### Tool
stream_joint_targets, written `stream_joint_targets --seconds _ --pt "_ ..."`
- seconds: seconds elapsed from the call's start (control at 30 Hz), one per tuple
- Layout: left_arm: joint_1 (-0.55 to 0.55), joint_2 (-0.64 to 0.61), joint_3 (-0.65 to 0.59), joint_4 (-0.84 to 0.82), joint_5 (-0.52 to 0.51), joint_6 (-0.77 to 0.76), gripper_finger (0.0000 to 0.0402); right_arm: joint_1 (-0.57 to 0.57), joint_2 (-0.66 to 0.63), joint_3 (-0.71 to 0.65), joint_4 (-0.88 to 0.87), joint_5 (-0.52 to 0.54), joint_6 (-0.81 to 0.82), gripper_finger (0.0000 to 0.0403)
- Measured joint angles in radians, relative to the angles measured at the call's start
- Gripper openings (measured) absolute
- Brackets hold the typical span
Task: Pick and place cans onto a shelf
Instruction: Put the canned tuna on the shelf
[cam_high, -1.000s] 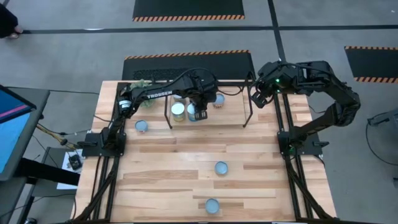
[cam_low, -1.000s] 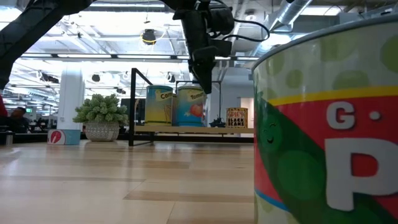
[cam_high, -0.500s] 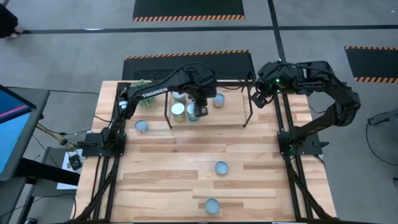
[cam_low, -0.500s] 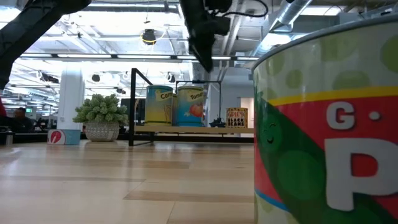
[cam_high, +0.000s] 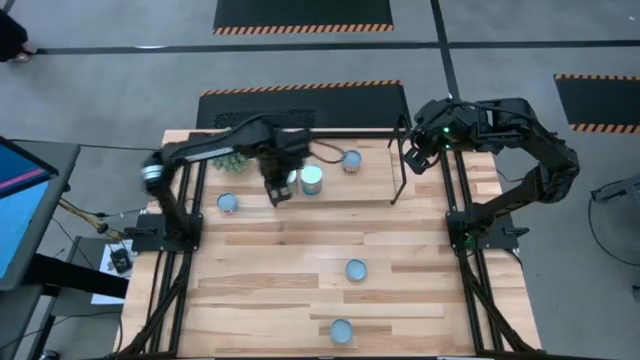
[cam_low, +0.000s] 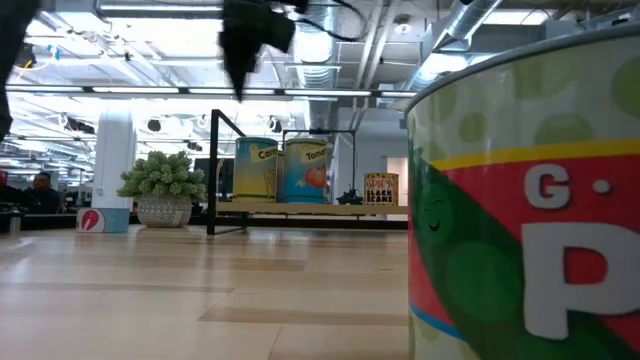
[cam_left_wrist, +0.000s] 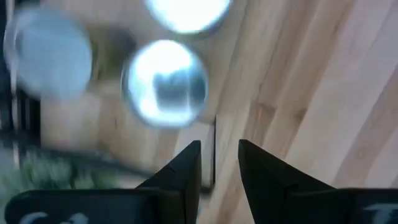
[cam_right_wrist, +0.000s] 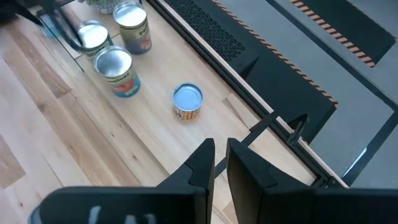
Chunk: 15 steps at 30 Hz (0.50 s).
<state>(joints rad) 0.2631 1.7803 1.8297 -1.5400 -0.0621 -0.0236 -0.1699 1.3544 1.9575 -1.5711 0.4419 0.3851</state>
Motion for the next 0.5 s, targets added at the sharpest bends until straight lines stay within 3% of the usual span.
stream_joint_targets --seconds 0.07,0.3,0.5 --pt "-0.013 -0.122 -0.148 0.019 -0.013 -0.074 0.0096 0.0 0.0 0.0 0.0 0.0 0.0 0.0065" --pt "-0.113 -0.509 -0.652 0.31 -0.05 -0.314 0.0096 0.0 0.012 -0.001 0.0 0.0 0.002 0.0065" --pt "-0.17 -0.693 -0.945 0.403 -0.151 -0.548 0.0096 0.0 0.038 -0.001 0.0 -0.002 0.002 0.0065"
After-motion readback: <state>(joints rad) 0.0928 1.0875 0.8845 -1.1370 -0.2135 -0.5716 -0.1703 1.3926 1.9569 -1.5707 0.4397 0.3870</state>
